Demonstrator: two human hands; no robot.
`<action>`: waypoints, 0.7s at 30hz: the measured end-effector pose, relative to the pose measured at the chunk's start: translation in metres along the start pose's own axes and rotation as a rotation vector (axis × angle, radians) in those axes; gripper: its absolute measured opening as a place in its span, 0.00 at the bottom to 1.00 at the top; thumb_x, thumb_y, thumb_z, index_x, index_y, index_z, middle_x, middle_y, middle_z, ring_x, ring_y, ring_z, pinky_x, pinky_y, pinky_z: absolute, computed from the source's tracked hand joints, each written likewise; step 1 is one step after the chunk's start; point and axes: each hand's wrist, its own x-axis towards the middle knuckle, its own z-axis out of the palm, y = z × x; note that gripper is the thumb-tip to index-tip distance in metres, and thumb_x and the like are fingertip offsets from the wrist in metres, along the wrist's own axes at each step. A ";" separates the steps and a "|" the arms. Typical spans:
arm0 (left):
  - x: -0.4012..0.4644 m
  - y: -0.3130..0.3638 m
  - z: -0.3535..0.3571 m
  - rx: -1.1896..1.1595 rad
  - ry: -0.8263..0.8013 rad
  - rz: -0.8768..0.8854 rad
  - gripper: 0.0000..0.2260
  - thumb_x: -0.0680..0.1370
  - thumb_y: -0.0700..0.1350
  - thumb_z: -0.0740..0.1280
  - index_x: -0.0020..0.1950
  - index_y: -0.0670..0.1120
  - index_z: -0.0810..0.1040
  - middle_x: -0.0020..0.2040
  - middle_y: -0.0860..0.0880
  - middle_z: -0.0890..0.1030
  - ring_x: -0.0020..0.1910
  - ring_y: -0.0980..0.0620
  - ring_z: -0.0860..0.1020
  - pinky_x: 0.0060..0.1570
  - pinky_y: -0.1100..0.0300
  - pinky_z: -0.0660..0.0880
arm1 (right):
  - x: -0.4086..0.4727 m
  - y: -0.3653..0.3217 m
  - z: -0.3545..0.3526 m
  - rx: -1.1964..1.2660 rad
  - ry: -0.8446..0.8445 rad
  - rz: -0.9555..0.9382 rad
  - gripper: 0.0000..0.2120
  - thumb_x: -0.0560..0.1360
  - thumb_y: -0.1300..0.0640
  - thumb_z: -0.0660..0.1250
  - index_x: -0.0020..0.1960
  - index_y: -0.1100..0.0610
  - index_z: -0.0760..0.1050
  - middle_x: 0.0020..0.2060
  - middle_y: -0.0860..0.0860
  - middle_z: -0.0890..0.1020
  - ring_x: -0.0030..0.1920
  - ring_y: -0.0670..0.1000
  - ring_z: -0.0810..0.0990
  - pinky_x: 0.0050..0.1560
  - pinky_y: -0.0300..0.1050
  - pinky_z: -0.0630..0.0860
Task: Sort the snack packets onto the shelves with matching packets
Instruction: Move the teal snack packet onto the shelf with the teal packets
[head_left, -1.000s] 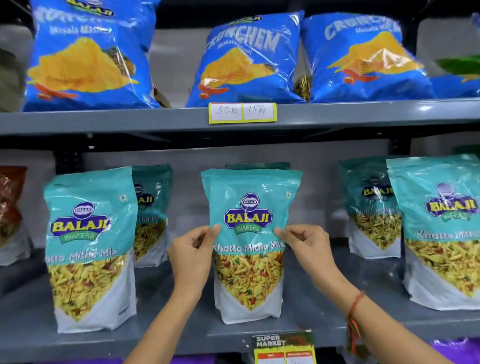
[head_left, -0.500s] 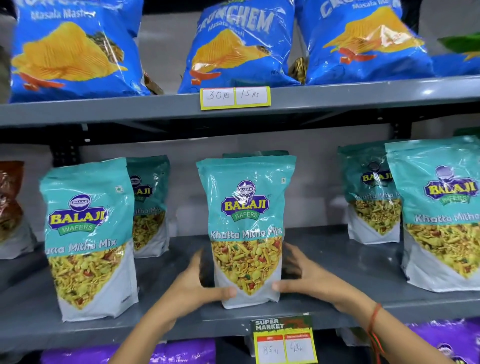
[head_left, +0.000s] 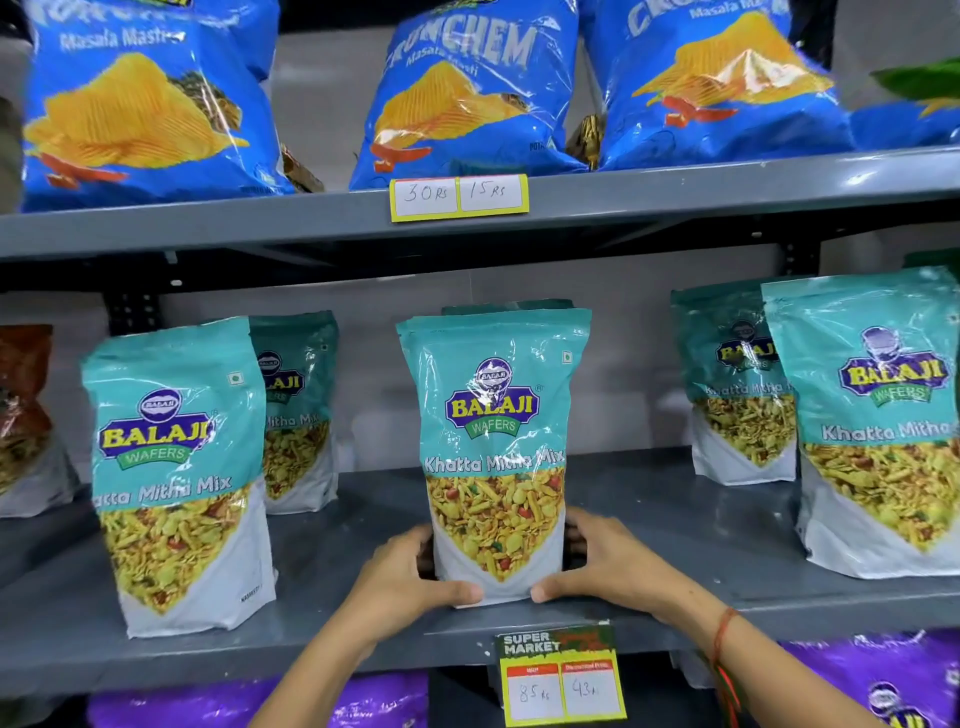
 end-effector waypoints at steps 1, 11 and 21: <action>0.001 0.003 0.002 0.000 -0.001 0.006 0.31 0.55 0.56 0.83 0.55 0.54 0.81 0.52 0.58 0.87 0.51 0.60 0.84 0.58 0.52 0.80 | 0.000 0.001 -0.003 0.002 0.003 0.004 0.31 0.60 0.47 0.84 0.59 0.38 0.74 0.59 0.39 0.84 0.60 0.38 0.81 0.65 0.38 0.77; 0.021 0.021 0.027 0.027 -0.046 0.011 0.34 0.54 0.60 0.82 0.58 0.55 0.80 0.55 0.58 0.86 0.53 0.60 0.84 0.59 0.53 0.80 | -0.005 0.021 -0.028 0.046 0.039 0.017 0.31 0.61 0.51 0.84 0.61 0.41 0.76 0.57 0.38 0.86 0.58 0.36 0.83 0.64 0.39 0.78; 0.016 0.027 0.028 -0.023 -0.059 0.000 0.37 0.54 0.59 0.82 0.61 0.54 0.78 0.58 0.57 0.84 0.55 0.60 0.82 0.62 0.53 0.78 | -0.006 0.023 -0.026 0.044 0.053 0.042 0.41 0.61 0.48 0.84 0.70 0.46 0.71 0.62 0.40 0.82 0.63 0.40 0.80 0.66 0.39 0.76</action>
